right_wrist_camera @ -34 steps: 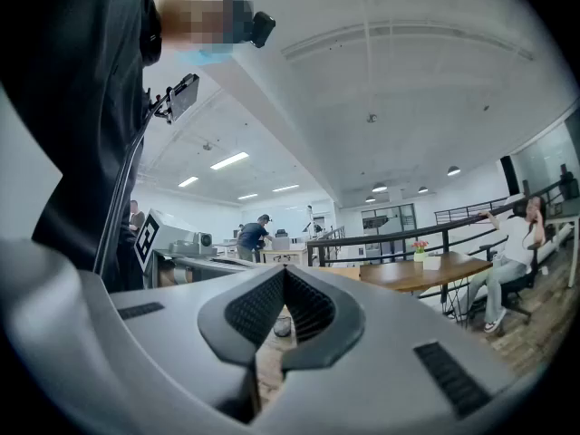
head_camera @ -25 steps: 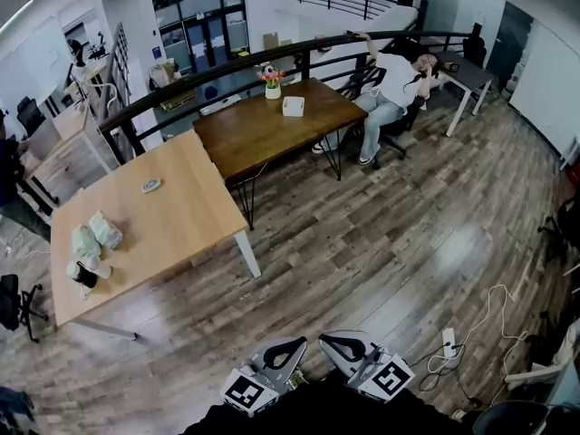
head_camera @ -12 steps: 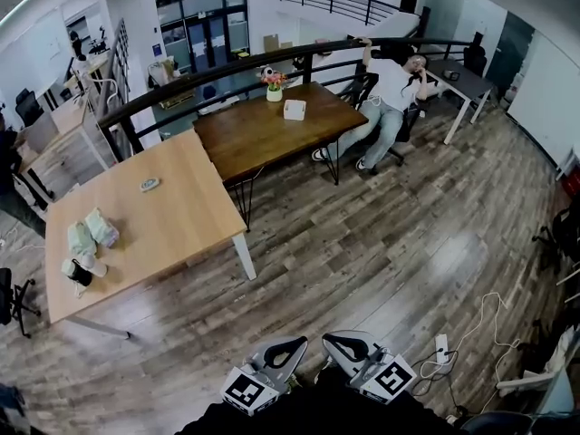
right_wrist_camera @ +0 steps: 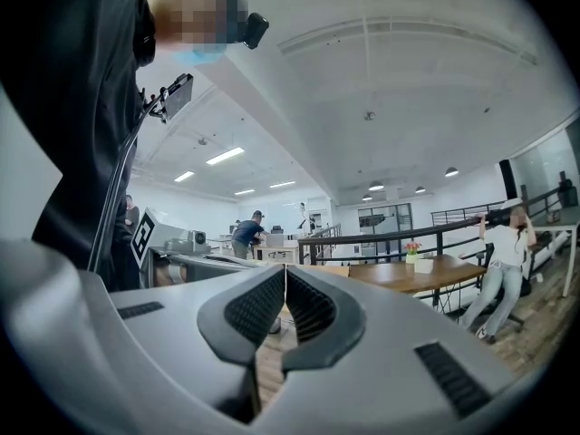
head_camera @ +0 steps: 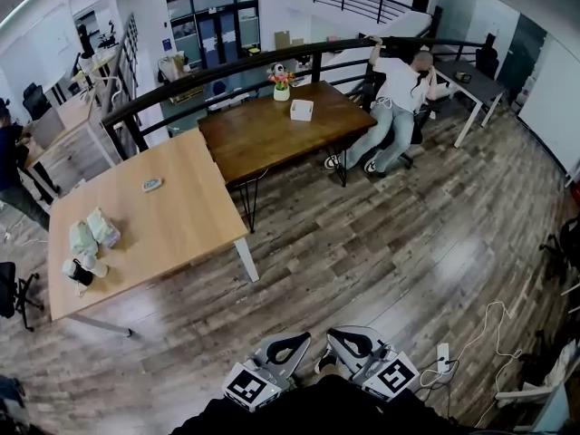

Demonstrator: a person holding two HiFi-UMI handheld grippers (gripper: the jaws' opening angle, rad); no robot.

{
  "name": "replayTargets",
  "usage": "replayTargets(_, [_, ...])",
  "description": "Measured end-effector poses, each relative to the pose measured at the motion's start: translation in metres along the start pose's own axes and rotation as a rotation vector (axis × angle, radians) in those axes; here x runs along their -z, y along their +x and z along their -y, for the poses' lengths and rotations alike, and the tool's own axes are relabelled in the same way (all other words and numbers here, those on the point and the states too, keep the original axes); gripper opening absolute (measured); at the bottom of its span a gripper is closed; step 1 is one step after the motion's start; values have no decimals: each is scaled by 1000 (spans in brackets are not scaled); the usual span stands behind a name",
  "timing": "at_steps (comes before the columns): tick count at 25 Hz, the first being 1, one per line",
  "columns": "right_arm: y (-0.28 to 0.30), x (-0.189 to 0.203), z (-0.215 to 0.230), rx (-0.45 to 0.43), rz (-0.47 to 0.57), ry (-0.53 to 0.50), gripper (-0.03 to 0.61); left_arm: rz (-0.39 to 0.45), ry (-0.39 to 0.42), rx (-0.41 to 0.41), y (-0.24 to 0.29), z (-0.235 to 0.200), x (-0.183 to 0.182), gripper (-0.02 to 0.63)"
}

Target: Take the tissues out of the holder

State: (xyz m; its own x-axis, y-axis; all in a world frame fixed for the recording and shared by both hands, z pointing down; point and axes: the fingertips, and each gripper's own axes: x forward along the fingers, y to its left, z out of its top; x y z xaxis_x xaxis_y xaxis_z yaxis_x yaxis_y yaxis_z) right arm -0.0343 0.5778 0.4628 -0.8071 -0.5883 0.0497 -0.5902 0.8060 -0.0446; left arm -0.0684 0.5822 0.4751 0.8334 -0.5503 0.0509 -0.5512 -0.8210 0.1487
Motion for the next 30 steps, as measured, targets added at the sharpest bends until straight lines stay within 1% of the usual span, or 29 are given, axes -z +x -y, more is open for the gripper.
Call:
replayTargets(4, [0, -1, 27, -17, -2, -15, 6, 9, -4, -16, 25, -9, -9, -3])
replayTargets(11, [0, -6, 76, -46, 5, -4, 6, 4, -1, -31, 76, -23, -17, -3])
replayTargets(15, [-4, -11, 102, -63, 27, -17, 6, 7, -1, -37, 102, -27, -20, -3])
replayTargets(23, [-8, -7, 141, -64, 23, -7, 5, -12, 8, -51, 135, -36, -18, -3])
replayTargets(30, [-10, -13, 166, -85, 34, -5, 6, -18, 12, -58, 165, -42, -25, -3])
